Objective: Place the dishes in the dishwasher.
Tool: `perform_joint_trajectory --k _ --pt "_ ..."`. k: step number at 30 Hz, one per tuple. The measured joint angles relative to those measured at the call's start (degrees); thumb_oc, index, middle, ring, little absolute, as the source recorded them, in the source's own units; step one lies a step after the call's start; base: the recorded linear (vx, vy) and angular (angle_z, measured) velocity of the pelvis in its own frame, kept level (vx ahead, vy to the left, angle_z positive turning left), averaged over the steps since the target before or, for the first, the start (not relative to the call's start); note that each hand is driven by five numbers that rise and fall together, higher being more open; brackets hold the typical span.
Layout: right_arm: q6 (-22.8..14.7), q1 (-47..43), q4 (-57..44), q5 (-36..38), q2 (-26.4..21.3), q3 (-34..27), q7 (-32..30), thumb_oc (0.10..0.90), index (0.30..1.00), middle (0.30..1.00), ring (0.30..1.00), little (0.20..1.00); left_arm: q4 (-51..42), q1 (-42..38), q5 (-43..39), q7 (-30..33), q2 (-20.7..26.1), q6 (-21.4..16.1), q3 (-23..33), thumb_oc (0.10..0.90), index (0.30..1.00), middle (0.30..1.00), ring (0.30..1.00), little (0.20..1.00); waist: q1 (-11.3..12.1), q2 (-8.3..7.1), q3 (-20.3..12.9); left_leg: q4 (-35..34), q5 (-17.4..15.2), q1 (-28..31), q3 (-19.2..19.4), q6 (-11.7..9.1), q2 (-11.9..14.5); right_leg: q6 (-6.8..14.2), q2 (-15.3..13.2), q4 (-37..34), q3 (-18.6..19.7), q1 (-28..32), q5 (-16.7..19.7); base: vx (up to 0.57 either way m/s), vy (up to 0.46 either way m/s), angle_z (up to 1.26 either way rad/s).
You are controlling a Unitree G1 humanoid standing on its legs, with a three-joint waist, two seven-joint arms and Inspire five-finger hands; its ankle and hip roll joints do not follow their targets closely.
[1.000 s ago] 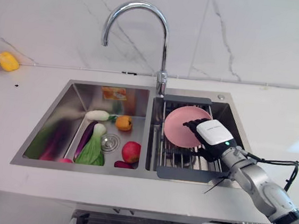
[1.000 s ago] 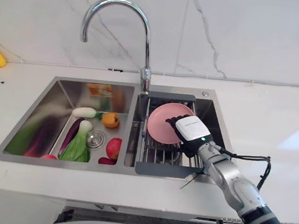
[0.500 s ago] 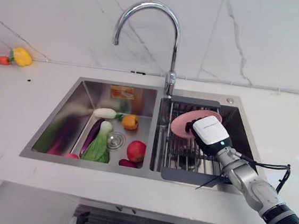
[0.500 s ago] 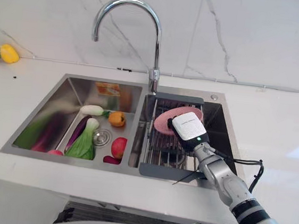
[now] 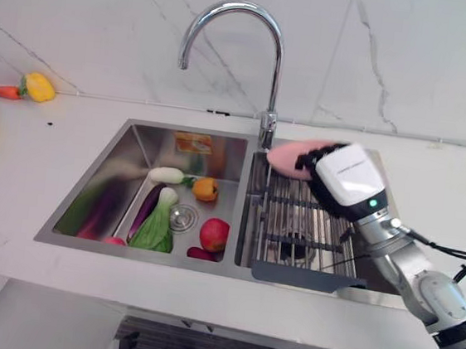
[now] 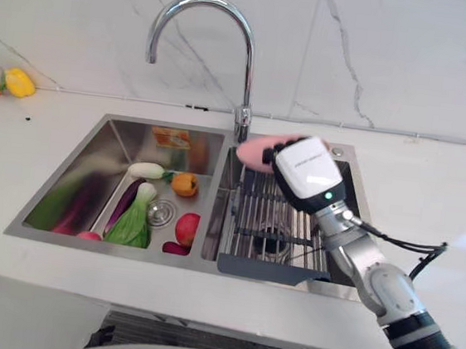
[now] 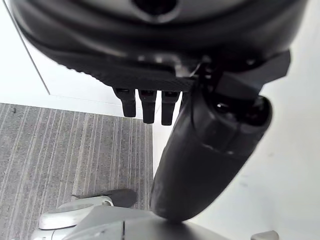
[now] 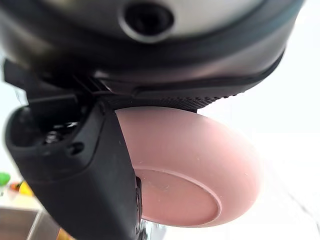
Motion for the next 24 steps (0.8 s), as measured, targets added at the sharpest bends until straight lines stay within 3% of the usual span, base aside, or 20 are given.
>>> perform_joint_trajectory --k 4,8,11,13,14,15,16,19,21,24 --pt "0.09 2.27 -8.88 3.63 -0.05 -6.62 0.19 0.4 0.3 0.3 0.3 0.3 0.04 -0.31 0.07 0.07 0.02 0.48 0.71 0.8 0.9 0.9 0.9 0.9 -0.71 -0.29 -0.03 -0.26 -0.01 -0.11 0.29 0.0 -0.16 -0.09 -0.15 0.02 0.32 -0.38 -0.05 -0.01 0.077 -0.02" --pt "0.0 5.57 -16.59 3.86 -1.76 -11.54 0.16 0.4 0.3 0.3 0.3 0.3 0.1 -0.81 1.38 0.02 0.44 1.85 -0.22 0.8 0.9 0.9 0.9 0.9 -4.36 -1.26 0.15 0.03 -0.15 -0.19 3.67 0.27 -0.98 0.29 -0.72 1.44 3.84 -3.63 0.23 -0.08 0.163 -0.46" --pt "-0.02 9.34 -19.12 3.83 -2.67 -14.71 0.52 0.4 0.3 0.3 0.3 0.3 0.01 -1.46 4.86 0.3 1.64 2.5 -3.79 0.8 0.9 0.9 0.9 0.9 -6.07 -2.0 0.4 0.04 -0.77 0.13 10.37 1.52 -2.42 1.12 -1.43 4.68 11.77 -9.52 0.69 -0.05 0.191 -1.2" --pt "0.81 17.79 -21.06 3.84 -2.78 -21.79 1.45 0.4 0.3 0.3 0.3 0.3 1.28 -0.29 5.55 0.06 2.25 2.86 -0.98 0.8 0.9 0.9 0.9 0.9 -10.04 -4.24 2.04 0.05 -1.27 1.69 15.39 2.77 -5.28 2.96 -2.59 6.41 20.32 -13.4 1.88 -0.05 0.225 -1.69" --pt "0.81 17.79 -21.06 3.84 -2.78 -21.79 1.45 0.4 0.3 0.3 0.3 0.3 1.28 -0.29 5.55 0.06 2.25 2.86 -0.98 0.8 0.9 0.9 0.9 0.9 -10.04 -4.24 2.04 0.05 -1.27 1.69 15.39 2.77 -5.28 2.96 -2.59 6.41 20.32 -13.4 1.88 -0.04 0.167 -1.53" --pt "3.01 22.21 -20.88 3.88 -2.12 -25.08 2.02 0.4 0.3 0.3 0.3 0.3 2.67 0.91 5.03 0.45 2.32 3.47 -0.89 0.8 0.9 0.9 0.9 0.9 -13.66 -5.11 3.27 0.07 -3.18 2.58 16.1 4.79 -6.92 4.31 -3.5 6.89 22.51 -15.16 2.79 -0.06 0.076 -0.89" --pt "3.29 24.65 -20.68 3.93 -1.04 -27.22 2.43 0.4 0.3 0.3 0.3 0.3 3.7 1.35 5.59 -0.12 2.2 3.24 0.04 0.8 0.9 0.9 0.9 0.9 -14.8 -5.94 3.73 0.02 -3.21 3.08 17.53 5.21 -7.78 4.75 -4.35 6.91 23.7 -15.69 2.89 -0.13 0.08 -1.39" --pt "4.45 26.51 -20.44 4.74 -0.22 -29.73 2.68 0.4 0.3 0.3 0.3 0.3 6.11 2.06 5.68 -0.59 2.13 3.2 0.57 0.8 0.9 0.9 0.9 0.9 -15.53 -7.83 4.85 0.01 -3.56 3.48 25.48 6.21 -9.49 5.78 -6.77 4.58 23.41 -18.75 3.37 -0.13 0.043 -1.3" --pt "4.45 27.69 -20.93 5.72 1.55 -30.59 2.46 0.4 0.3 0.3 0.3 0.3 6.29 2.41 6.44 -0.09 2.49 3.02 0.51 0.8 0.9 0.9 0.9 0.9 -15.63 -8.94 5.69 -0.28 -3.67 3.55 29.5 6.72 -9.62 7.27 -7.78 3.16 19.67 -20.53 2.14 -0.02 0.003 -1.06" --pt "4.68 28.92 -21.11 5.73 4.08 -31.26 2.23 0.4 0.3 0.3 0.3 0.3 6.35 2.33 7.58 0.1 3.11 2.95 0.25 0.8 0.9 0.9 0.9 0.9 -16.15 -9.68 5.49 -0.37 -4.11 4.13 30.28 6.38 -9.21 8.36 -9.08 1.38 14.07 -19.97 3.3 0.0 0.032 -0.52"
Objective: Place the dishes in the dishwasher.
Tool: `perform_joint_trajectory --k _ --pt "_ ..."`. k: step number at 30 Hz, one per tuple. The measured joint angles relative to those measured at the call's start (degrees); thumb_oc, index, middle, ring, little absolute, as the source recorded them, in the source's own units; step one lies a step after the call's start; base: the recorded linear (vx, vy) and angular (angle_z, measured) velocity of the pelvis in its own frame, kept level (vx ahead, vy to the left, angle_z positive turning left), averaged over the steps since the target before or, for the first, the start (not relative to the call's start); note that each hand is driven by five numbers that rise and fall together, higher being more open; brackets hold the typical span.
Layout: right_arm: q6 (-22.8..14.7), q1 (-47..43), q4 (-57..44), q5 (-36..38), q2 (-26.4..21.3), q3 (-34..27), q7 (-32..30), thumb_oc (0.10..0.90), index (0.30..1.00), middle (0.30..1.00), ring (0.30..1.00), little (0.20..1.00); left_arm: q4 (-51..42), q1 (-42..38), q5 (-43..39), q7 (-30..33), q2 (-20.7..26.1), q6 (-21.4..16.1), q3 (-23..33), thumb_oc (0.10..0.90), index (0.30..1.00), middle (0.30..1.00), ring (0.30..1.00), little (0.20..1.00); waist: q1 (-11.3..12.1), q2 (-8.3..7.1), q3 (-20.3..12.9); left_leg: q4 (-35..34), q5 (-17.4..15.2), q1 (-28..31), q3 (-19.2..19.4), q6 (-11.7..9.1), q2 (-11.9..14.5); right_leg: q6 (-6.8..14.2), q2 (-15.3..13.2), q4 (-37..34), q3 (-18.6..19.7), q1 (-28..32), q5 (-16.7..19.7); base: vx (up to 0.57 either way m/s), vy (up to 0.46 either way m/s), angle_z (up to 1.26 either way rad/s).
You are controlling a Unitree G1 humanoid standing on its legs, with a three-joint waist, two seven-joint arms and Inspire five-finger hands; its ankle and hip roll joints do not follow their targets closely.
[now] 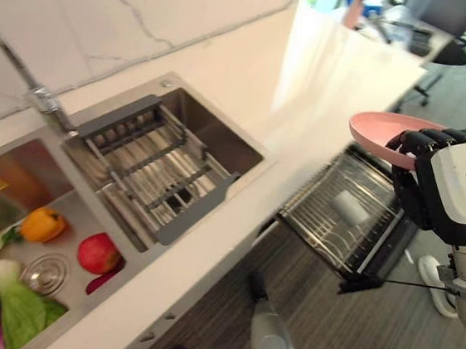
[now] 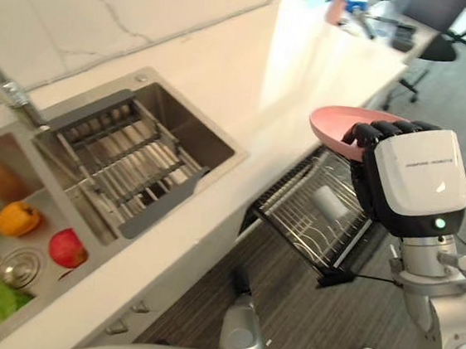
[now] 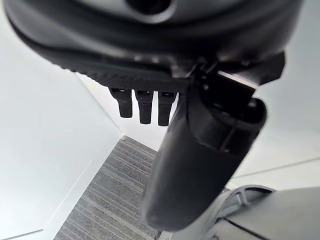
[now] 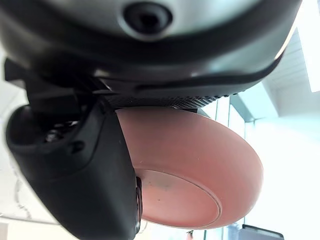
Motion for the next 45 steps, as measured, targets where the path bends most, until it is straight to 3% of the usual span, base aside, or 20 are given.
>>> perform_joint_trajectory --k 2,3,6,11,13,14,15,16,17,18,22,23,26,32,36,39,40,41,42,45 --pt "0.08 0.97 -0.09 0.07 3.4 0.99 -0.46 0.4 0.3 0.3 0.3 0.3 -0.16 -0.21 0.77 0.19 -0.05 -0.11 0.02 0.8 0.9 0.9 0.9 0.9 1.54 -0.19 -0.67 0.02 0.08 0.99 -2.06 0.06 0.11 -0.12 0.02 1.38 -3.08 -0.2 -0.07 -0.03 -0.073 -0.36" --pt "0.31 0.56 0.77 0.04 3.26 2.41 -0.24 0.4 0.3 0.3 0.3 0.3 -0.13 -0.33 0.76 -0.12 -0.56 0.17 0.57 0.8 0.9 0.9 0.9 0.9 3.33 1.25 -1.22 0.05 0.37 0.76 -2.07 -0.2 0.64 0.03 -0.07 1.86 -5.09 -0.67 0.51 0.04 -0.063 -0.4" --pt "0.18 -0.33 5.82 -0.04 2.82 4.33 -0.19 0.4 0.3 0.3 0.3 0.3 -0.32 -1.95 0.79 0.57 -0.41 -0.21 0.54 0.8 0.9 0.9 0.9 0.9 3.8 1.93 -2.73 0.01 0.29 -0.3 -3.62 -0.27 1.59 -0.23 -0.11 4.76 -6.27 -2.35 3.51 0.03 -0.036 0.24" --pt "0.27 -3.06 20.18 -0.14 -2.49 8.22 -0.37 0.4 0.3 0.3 0.3 0.3 -2.84 -2.74 0.75 0.52 -1.12 -0.44 -0.28 0.8 0.9 0.9 0.9 0.9 8.49 5.02 -4.32 0.03 0.26 -2.05 -7.87 -0.05 4.32 -0.4 1.02 6.34 -10.75 -2.94 3.66 0.07 -0.077 0.23" --pt "0.93 -1.88 28.14 -0.08 -2.15 10.1 0.03 0.4 0.3 0.3 0.3 0.3 -3.17 -3.02 0.67 1.07 -0.02 -0.58 -1.65 0.8 0.9 0.9 0.9 0.9 8.32 3.42 -5.91 0.04 -0.81 -2.91 -9.88 -1.57 5.24 -0.51 -0.56 15.0 -10.69 -4.25 0.65 0.08 -0.108 1.07" --pt "1.27 -1.61 30.29 -0.04 -1.53 10.19 0.44 0.4 0.3 0.3 0.3 0.3 -3.17 -3.3 0.4 0.97 0.44 -0.41 -1.33 0.8 0.9 0.9 0.9 0.9 9.5 2.53 -6.09 1.89 -0.72 -3.06 -11.58 -3.05 3.86 -3.08 -1.44 14.71 -11.84 -4.4 -0.17 0.1 -0.131 0.58" --pt "1.56 -2.66 32.78 0.08 -1.36 10.81 0.23 0.4 0.3 0.3 0.3 0.3 -3.2 -3.35 -0.06 0.49 0.18 -0.47 -1.35 0.8 0.9 0.9 0.9 0.9 11.07 2.81 -6.08 6.33 -1.31 -3.97 -11.6 -3.02 3.22 -2.5 -0.99 12.21 -12.19 -3.87 -0.88 0.05 -0.061 0.01" --pt "2.11 -3.1 34.14 0.14 -2.46 11.72 0.24 0.4 0.3 0.3 0.3 0.3 -3.26 -3.07 -0.27 0.47 -1.1 -0.58 -1.2 0.8 0.9 0.9 0.9 0.9 11.91 5.63 -6.06 5.53 -2.65 -2.85 -11.91 -1.07 4.57 -2.07 1.29 9.42 -14.58 -2.19 -1.05 0.06 -0.086 -0.01" --pt "2.22 -2.92 34.28 0.21 -3.12 11.73 0.19 0.4 0.3 0.3 0.3 0.3 -3.57 -2.77 -0.45 0.35 -2.0 -0.91 -1.28 0.8 0.9 0.9 0.9 0.9 11.66 7.44 -5.84 3.22 -2.28 -2.04 -12.0 -1.89 6.39 -2.59 2.85 9.31 -16.18 -2.31 0.39 0.06 -0.078 0.19" --pt "2.03 -2.89 34.98 0.56 -2.38 12.58 -0.25 0.4 0.3 0.3 0.3 0.3 -3.56 -3.0 -0.53 0.06 -1.28 -0.94 -1.42 0.8 0.9 0.9 0.9 0.9 11.81 6.16 -5.08 1.81 -1.18 -1.73 -12.17 -3.39 6.02 -4.67 2.61 10.05 -15.64 -2.56 2.44 0.06 -0.078 0.31" --pt "0.97 -2.46 40.75 0.76 -1.88 15.97 -1.34 0.4 0.3 0.3 0.3 0.3 -4.13 -2.89 -0.6 0.17 -0.64 -1.34 -1.75 0.8 0.9 0.9 0.9 0.9 11.84 5.67 -4.58 1.55 -1.36 -3.09 -12.44 -2.62 7.53 -3.47 1.26 19.18 -14.17 -5.41 -0.77 0.03 -0.044 0.4" --pt "1.11 -2.44 41.94 2.28 -1.33 16.1 -1.81 0.4 0.3 0.3 0.3 0.3 -4.54 -2.75 -0.59 -0.06 -0.65 -1.39 -1.87 0.8 0.9 0.9 0.9 0.9 11.86 5.8 -4.36 0.63 -1.8 -2.75 -14.1 -2.88 6.92 -6.1 1.22 17.47 -15.43 -5.06 -3.12 -0.01 -0.031 0.41" --pt "1.23 -4.82 45.2 2.69 -1.63 17.52 -2.85 0.4 0.3 0.3 0.3 0.3 -5.97 -2.15 -0.78 -0.47 -1.33 -1.38 -4.31 0.8 0.9 0.9 0.9 0.9 12.49 7.91 -3.12 0.71 0.14 -2.43 -14.36 -1.32 6.48 -6.94 2.79 14.88 -16.0 -4.79 -1.47 0.0 -0.005 0.04" --pt "0.99 -10.06 58.29 4.45 -0.39 25.78 -4.42 0.4 0.3 0.3 0.3 0.3 -5.98 -3.36 -0.94 -0.72 -2.22 -1.7 -4.77 0.8 0.9 0.9 0.9 0.9 12.38 9.49 -0.71 0.91 0.56 -3.9 -13.15 -1.27 6.37 -5.01 -0.35 17.36 -16.45 -4.93 -0.74 0.02 -0.002 0.13" --pt "0.22 -12.92 61.37 4.46 -0.25 29.16 -4.53 0.4 0.3 0.3 0.3 0.3 -5.57 -2.77 -0.99 -0.73 -3.73 -1.66 -4.77 0.8 0.9 0.9 0.9 0.9 12.55 12.52 0.09 0.46 1.31 -2.68 -14.08 -1.66 6.38 -6.91 0.71 14.6 -16.7 -2.94 -1.31 0.01 0.004 -0.04" --pt "0.32 -13.8 60.88 4.45 -0.29 30.15 -4.57 0.4 0.3 0.3 0.3 0.3 -5.25 -3.02 -0.85 -0.86 -3.47 -1.79 -5.64 0.8 0.9 0.9 0.9 0.9 12.25 12.42 0.08 0.63 0.77 -2.12 -13.51 -2.51 5.99 -6.58 0.2 14.16 -16.58 -2.32 -1.1 0.01 0.01 -0.11" --pt "0.22 -14.09 61.88 4.43 0.03 30.42 -5.32 0.416 0.324 0.324 0.324 0.324 -5.2 -3.1 -0.9 -0.86 -3.29 -1.82 -6.27 0.8 0.9 0.9 0.9 0.9 12.26 12.36 0.03 0.61 0.74 -2.02 -13.52 -2.52 5.8 -6.41 -0.01 13.81 -16.62 -2.07 -0.98 0.0 0.0 0.0" --pt "0.38 -14.62 62.82 4.39 0.37 30.95 -5.48 0.692 0.738 0.738 0.738 0.738 -5.21 -3.17 -0.89 -0.95 -3.11 -1.97 -6.44 0.8 0.9 0.9 0.9 0.9 12.25 12.16 -0.06 0.55 0.74 -1.94 -13.53 -2.52 5.5 -6.3 -0.24 13.58 -16.57 -1.97 -0.89 -0.01 0.005 0.03" --pt "0.73 -14.56 62.73 4.41 0.76 30.78 -5.63 0.8 0.9 0.9 0.9 0.9 -5.2 -3.1 -0.91 -0.98 -3.09 -2.23 -6.45 0.8 0.9 0.9 0.9 0.9 12.2 12.1 -0.04 0.48 0.76 -1.95 -13.54 -2.52 5.17 -6.15 -0.55 13.4 -16.55 -1.97 -0.46 0.0 0.0 0.0" --pt "1.33 -14.46 62.74 4.41 1.19 30.68 -6.14 0.8 0.9 0.9 0.9 0.9 -5.2 -3.06 -0.94 -0.96 -3.08 -2.49 -6.43 0.8 0.9 0.9 0.9 0.9 12.22 12.07 -0.04 0.51 1.03 -1.84 -13.47 -2.91 4.62 -6.18 -0.94 12.59 -16.46 -1.58 0.72 0.0 0.0 0.0"
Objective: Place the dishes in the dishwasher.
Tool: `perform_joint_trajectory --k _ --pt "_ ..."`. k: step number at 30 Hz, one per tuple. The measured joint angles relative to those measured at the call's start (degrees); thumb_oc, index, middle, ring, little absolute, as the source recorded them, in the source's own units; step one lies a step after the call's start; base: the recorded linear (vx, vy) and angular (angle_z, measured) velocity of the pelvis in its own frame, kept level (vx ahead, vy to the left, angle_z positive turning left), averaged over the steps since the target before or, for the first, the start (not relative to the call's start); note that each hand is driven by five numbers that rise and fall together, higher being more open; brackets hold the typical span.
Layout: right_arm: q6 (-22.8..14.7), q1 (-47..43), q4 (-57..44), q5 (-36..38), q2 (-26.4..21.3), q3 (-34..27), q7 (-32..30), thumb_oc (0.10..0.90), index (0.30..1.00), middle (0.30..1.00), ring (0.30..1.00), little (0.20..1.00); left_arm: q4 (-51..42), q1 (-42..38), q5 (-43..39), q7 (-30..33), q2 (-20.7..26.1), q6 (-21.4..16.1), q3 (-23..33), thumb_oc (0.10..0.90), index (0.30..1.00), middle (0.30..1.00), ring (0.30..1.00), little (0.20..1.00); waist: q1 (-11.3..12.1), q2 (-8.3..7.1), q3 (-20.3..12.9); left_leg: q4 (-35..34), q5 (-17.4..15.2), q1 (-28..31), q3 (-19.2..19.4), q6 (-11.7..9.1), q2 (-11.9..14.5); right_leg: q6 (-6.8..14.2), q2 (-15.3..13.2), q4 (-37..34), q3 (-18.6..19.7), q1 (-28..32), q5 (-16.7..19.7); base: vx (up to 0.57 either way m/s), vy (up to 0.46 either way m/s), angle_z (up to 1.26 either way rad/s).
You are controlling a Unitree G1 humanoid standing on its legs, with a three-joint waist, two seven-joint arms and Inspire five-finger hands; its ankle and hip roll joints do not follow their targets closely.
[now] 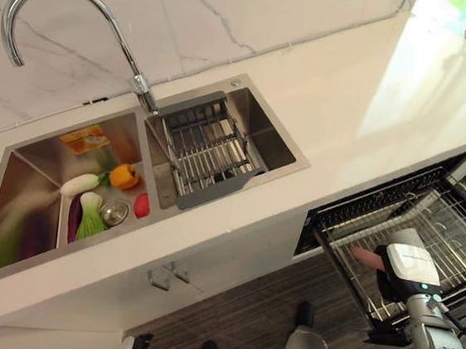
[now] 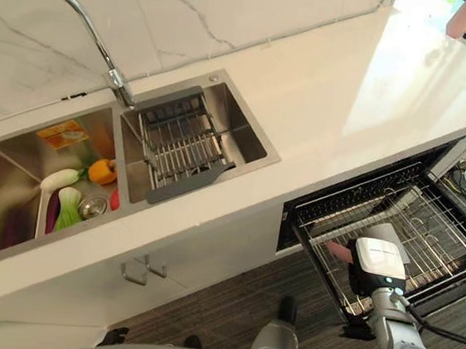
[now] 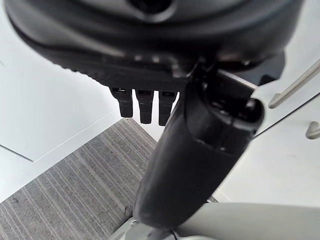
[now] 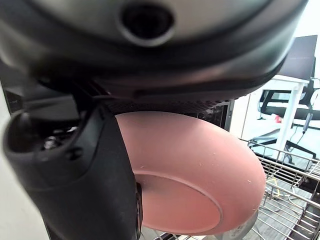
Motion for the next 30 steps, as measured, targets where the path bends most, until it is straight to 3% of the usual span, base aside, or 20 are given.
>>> perform_joint_trajectory --k 11,22,25,29,30 --pt "0.74 2.49 -6.47 0.66 -0.18 -8.26 -0.13 0.8 0.9 0.9 0.9 0.9 0.02 0.17 0.09 -0.21 0.17 -0.04 0.69 0.8 0.9 0.9 0.9 0.9 -0.28 -0.58 -0.19 -0.01 -0.27 1.96 0.34 0.08 -0.38 0.71 0.23 -3.87 -0.11 3.49 1.38 0.0 -0.003 -0.01" --pt "3.4 15.17 -28.35 2.45 -0.38 -29.34 0.06 0.8 0.9 0.9 0.9 0.9 0.04 1.78 0.0 -0.61 0.39 0.03 4.92 0.8 0.9 0.9 0.9 0.9 -2.98 -3.28 -1.66 -0.05 -1.58 2.81 2.58 0.4 -0.86 1.2 1.1 -4.05 2.72 2.39 1.79 -0.01 -0.002 -0.12" --pt "6.86 16.7 -24.62 4.31 -0.36 -32.8 -1.15 0.8 0.9 0.9 0.9 0.9 0.57 2.31 0.02 -0.55 1.22 0.07 4.69 0.8 0.9 0.9 0.9 0.9 -3.76 -5.07 -3.61 -0.08 -1.76 2.83 3.78 0.61 -0.93 1.36 1.04 -4.08 3.55 1.59 1.96 0.0 0.011 -0.22" --pt "8.07 17.29 -18.42 7.14 2.99 -35.88 -2.71 0.8 0.9 0.9 0.9 0.9 1.1 2.2 0.03 -0.26 1.73 0.23 4.78 0.8 0.9 0.9 0.9 0.9 -4.21 -5.55 -4.09 -0.09 -1.77 2.86 4.26 0.64 -1.21 1.41 1.08 -4.64 4.21 1.49 2.54 -0.01 0.002 -0.09" --pt "10.35 17.25 -15.08 9.99 5.52 -36.62 -2.95 0.8 0.9 0.9 0.9 0.9 1.1 2.08 -0.01 -0.25 1.68 0.23 4.73 0.8 0.9 0.9 0.9 0.9 -4.23 -5.47 -4.14 -0.13 -1.8 2.79 4.37 0.69 -1.36 1.42 1.06 -5.12 4.45 1.54 2.85 -0.02 0.005 -0.05"
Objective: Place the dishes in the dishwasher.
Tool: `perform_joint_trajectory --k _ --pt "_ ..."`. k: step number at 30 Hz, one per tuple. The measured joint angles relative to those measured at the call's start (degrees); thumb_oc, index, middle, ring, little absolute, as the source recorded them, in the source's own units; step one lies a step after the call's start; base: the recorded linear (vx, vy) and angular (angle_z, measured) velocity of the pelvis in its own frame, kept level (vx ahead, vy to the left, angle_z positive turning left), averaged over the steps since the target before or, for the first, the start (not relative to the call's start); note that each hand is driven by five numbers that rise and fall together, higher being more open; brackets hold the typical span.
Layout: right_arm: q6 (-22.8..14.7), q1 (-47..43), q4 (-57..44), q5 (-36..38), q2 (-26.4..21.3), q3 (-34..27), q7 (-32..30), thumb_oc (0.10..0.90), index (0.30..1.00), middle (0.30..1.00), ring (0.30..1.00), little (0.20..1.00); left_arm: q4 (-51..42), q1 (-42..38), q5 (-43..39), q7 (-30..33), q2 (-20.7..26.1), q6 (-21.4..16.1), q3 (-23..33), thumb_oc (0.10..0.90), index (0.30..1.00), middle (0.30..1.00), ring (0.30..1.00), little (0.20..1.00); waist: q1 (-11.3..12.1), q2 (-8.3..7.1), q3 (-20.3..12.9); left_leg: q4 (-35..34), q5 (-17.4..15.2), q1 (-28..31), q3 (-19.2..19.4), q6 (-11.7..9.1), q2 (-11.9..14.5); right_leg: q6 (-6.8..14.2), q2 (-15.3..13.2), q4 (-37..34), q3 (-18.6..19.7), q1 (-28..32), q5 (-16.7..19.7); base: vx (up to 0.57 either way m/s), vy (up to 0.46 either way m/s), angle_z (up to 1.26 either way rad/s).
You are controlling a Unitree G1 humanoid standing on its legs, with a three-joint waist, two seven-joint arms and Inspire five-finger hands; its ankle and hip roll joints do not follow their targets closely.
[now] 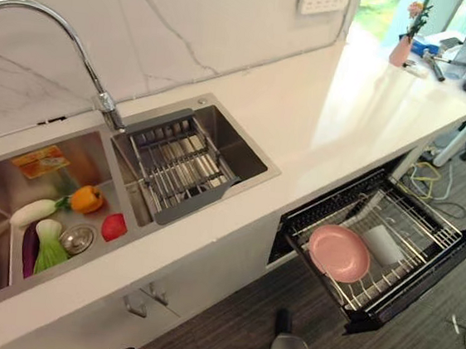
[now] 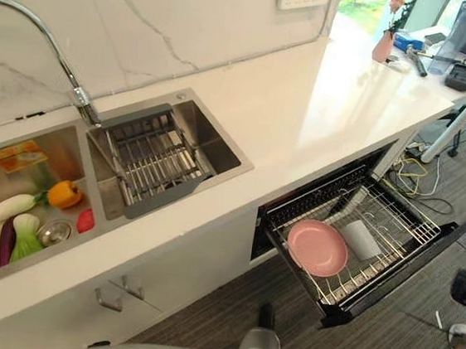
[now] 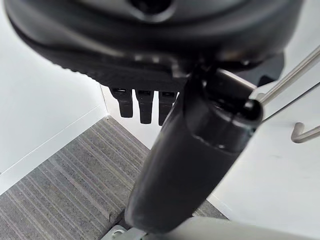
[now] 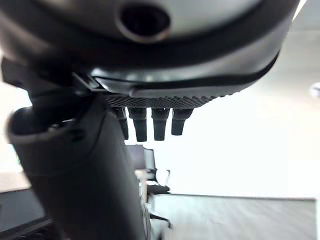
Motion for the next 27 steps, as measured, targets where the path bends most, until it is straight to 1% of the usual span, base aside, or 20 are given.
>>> perform_joint_trajectory --k 1,2,3,4,5,7,10,12,13,15,16,17,18,19,20,21,23,24,26,27 --pt "2.27 -0.12 4.0 2.93 2.8 -0.4 -0.04 0.8 0.9 0.9 0.9 0.9 -0.02 -0.02 0.01 -0.06 -0.04 0.01 -0.04 0.8 0.9 0.9 0.9 0.9 0.01 0.2 -0.09 -0.1 0.0 -0.23 0.06 0.02 -0.08 -0.04 -0.02 -0.37 0.03 -0.06 0.15 -0.03 0.017 -0.05" --pt "3.39 0.24 4.41 4.03 4.42 -0.32 0.06 0.8 0.9 0.9 0.9 0.9 -0.03 0.06 0.02 -0.11 -0.03 0.03 -0.18 0.8 0.9 0.9 0.9 0.9 -0.32 0.43 -0.11 -0.21 -0.03 -0.31 0.07 0.06 -0.17 0.0 -0.08 -0.49 0.05 -0.15 0.45 -0.02 0.013 -0.05" --pt "4.04 0.62 4.4 4.2 6.12 -0.07 0.06 0.8 0.9 0.9 0.9 0.9 -0.04 0.07 0.02 -0.2 -0.14 0.1 -0.39 0.8 0.9 0.9 0.9 0.9 -0.66 0.73 -0.09 -0.21 -0.04 -0.39 0.18 0.08 -0.19 -0.02 -0.08 -0.57 0.07 -0.27 0.48 -0.01 0.013 -0.03" --pt "4.04 0.62 4.4 4.2 6.12 -0.07 0.06 0.8 0.9 0.9 0.9 0.9 -0.04 0.07 0.02 -0.2 -0.14 0.1 -0.39 0.8 0.9 0.9 0.9 0.9 -0.66 0.73 -0.09 -0.21 -0.04 -0.39 0.18 0.08 -0.19 -0.02 -0.08 -0.57 0.07 -0.27 0.48 -0.01 0.009 -0.14" --pt "4.2 0.5 5.88 5.96 6.87 3.5 0.41 0.695 0.742 0.742 0.742 0.742 -0.1 0.24 0.05 -0.33 -0.23 0.47 -1.26 0.8 0.9 0.9 0.9 0.9 -1.25 1.31 -0.05 -0.24 -0.09 -0.61 0.8 0.17 -0.35 0.14 -0.17 -0.82 0.27 -0.65 0.58 -0.01 0.01 -0.15" --pt "4.05 0.16 6.7 5.95 6.89 6.87 1.03 0.4 0.3 0.3 0.3 0.3 -0.1 -0.11 0.2 -0.38 -0.4 0.59 -2.37 0.8 0.9 0.9 0.9 0.9 -1.44 2.09 0.21 -0.25 -0.06 -0.86 1.07 0.39 -0.58 0.16 -0.37 -1.37 0.22 -0.87 0.6 -0.01 0.003 -0.13" --pt "3.18 -1.88 8.53 6.06 7.01 10.45 2.1 0.4 0.3 0.3 0.3 0.3 -0.25 -0.41 0.32 -0.47 -1.23 0.55 -2.43 0.8 0.9 0.9 0.9 0.9 -1.25 3.47 1.04 -0.27 0.11 -1.42 0.85 0.67 -0.73 0.91 -0.84 -2.53 -0.66 -0.28 1.08 0.0 -0.002 0.03" --pt "2.87 -3.38 10.62 6.45 7.15 11.23 2.31 0.4 0.3 0.3 0.3 0.3 -0.32 -0.59 0.4 -0.62 -1.36 0.57 -2.43 0.8 0.9 0.9 0.9 0.9 -1.41 3.68 1.21 -0.28 0.12 -1.39 0.56 0.73 -0.77 1.1 -1.04 -2.72 -1.37 -0.27 1.19 0.0 -0.006 0.14" --pt "2.38 -5.02 12.03 7.5 7.2 11.95 2.85 0.4 0.3 0.3 0.3 0.3 -0.6 -0.56 0.43 -0.71 -1.58 0.59 -2.45 0.8 0.9 0.9 0.9 0.9 -0.2 4.7 1.61 -0.28 0.31 -1.75 -0.15 1.01 -0.89 1.08 -1.26 -2.75 -1.49 0.25 1.22 0.01 -0.021 0.15" --pt "2.36 -12.66 19.86 9.2 6.22 16.17 2.41 0.4 0.3 0.3 0.3 0.3 -1.12 -1.05 0.54 -0.87 -1.64 0.37 -5.14 0.8 0.9 0.9 0.9 0.9 0.46 6.0 2.27 -0.28 0.48 -2.58 -1.32 1.4 -0.9 1.23 -2.08 -2.92 -3.43 0.35 1.45 0.02 -0.037 0.32" --pt "2.46 -14.65 21.36 10.46 6.01 17.06 2.75 0.4 0.3 0.3 0.3 0.3 -1.71 -1.39 1.09 -0.86 -1.86 0.01 -6.17 0.8 0.9 0.9 0.9 0.9 1.55 6.94 2.59 -0.28 0.54 -2.82 -2.3 1.5 -0.9 1.34 -2.32 -3.68 -4.51 1.06 2.05 0.0 -0.025 0.6" --pt "3.58 -17.46 26.17 12.18 5.63 16.62 1.66 0.4 0.3 0.3 0.3 0.3 -1.54 -1.72 1.18 -0.78 -2.06 -0.25 -7.05 0.8 0.9 0.9 0.9 0.9 1.98 7.66 2.89 -0.28 0.51 -2.99 -3.91 1.45 -0.92 1.19 -2.46 -4.64 -5.4 2.35 2.61 -0.01 -0.015 0.68" --pt "3.63 -19.6 29.73 13.66 4.38 16.48 1.57 0.4 0.3 0.3 0.3 0.3 -1.68 -1.75 1.2 -0.94 -2.3 -0.44 -7.47 0.8 0.9 0.9 0.9 0.9 2.67 8.56 3.28 -0.28 0.54 -3.19 -5.24 1.49 -0.93 0.95 -2.58 -5.13 -6.27 3.23 2.8 -0.01 0.001 0.52" --pt "3.63 -19.6 29.73 13.66 4.38 16.48 1.57 0.4 0.3 0.3 0.3 0.3 -1.68 -1.75 1.2 -0.94 -2.3 -0.44 -7.47 0.8 0.9 0.9 0.9 0.9 2.67 8.56 3.28 -0.28 0.54 -3.19 -5.24 1.49 -0.93 0.95 -2.58 -5.13 -6.27 3.23 2.8 0.01 -0.01 0.34" --pt "3.03 -22.55 34.22 15.04 1.89 17.17 0.37 0.4 0.3 0.3 0.3 0.3 -1.68 -1.67 1.28 -0.88 -2.62 -0.67 -9.62 0.8 0.9 0.9 0.9 0.9 3.29 9.42 3.67 -0.26 0.88 -3.22 -6.05 1.96 -0.92 0.91 -2.57 -5.99 -6.88 4.04 2.83 0.04 -0.069 0.38" --pt "2.5 -27.13 38.74 16.21 -1.91 18.69 0.64 0.4 0.3 0.3 0.3 0.3 -1.04 -0.85 2.04 -1.33 -2.99 -0.53 -12.01 0.8 0.9 0.9 0.9 0.9 3.56 10.9 3.62 -0.28 1.01 -3.3 -7.24 2.02 -0.88 0.9 -2.71 -7.34 -7.99 5.7 2.91 0.04 -0.071 0.41" --pt "4.19 -29.93 38.86 18.47 -1.84 20.91 0.44 0.4 0.3 0.3 0.3 0.3 -0.85 1.0 2.26 -1.53 -3.66 -1.49 -11.78 0.8 0.9 0.9 0.9 0.9 3.86 11.58 3.44 -0.28 0.53 -3.24 -8.77 1.26 -0.83 0.73 -2.81 -9.11 -9.86 7.25 4.42 0.03 -0.08 0.39" --pt "3.9 -29.71 37.98 18.87 -1.76 22.09 0.15 0.4 0.3 0.3 0.3 0.3 -0.31 1.44 2.26 -1.88 -3.98 -1.28 -11.48 0.8 0.9 0.9 0.9 0.9 4.16 12.09 3.26 -0.3 0.95 -3.28 -9.89 1.65 -0.61 0.56 -2.73 -9.1 -10.85 7.92 4.43 0.02 -0.104 0.4" --pt "4.26 -31.75 38.09 19.47 -1.41 22.7 0.08 0.4 0.3 0.3 0.3 0.3 -0.71 2.59 2.32 -2.08 -4.82 -1.77 -11.61 0.8 0.9 0.9 0.9 0.9 5.46 13.08 2.57 -0.31 0.78 -3.59 -11.09 1.4 -0.18 0.06 -2.55 -9.12 -12.23 8.58 4.25 0.0 -0.11 0.45" --pt "4.69 -32.6 38.01 19.83 -1.23 22.7 0.05 0.42 0.331 0.331 0.331 0.331 -0.57 2.68 2.31 -2.31 -5.58 -1.55 -11.59 0.8 0.9 0.9 0.9 0.9 5.69 13.64 2.19 -0.31 0.68 -3.8 -12.94 1.13 0.04 -0.71 -2.56 -9.11 -14.17 9.67 3.84 0.0 -0.109 0.72"
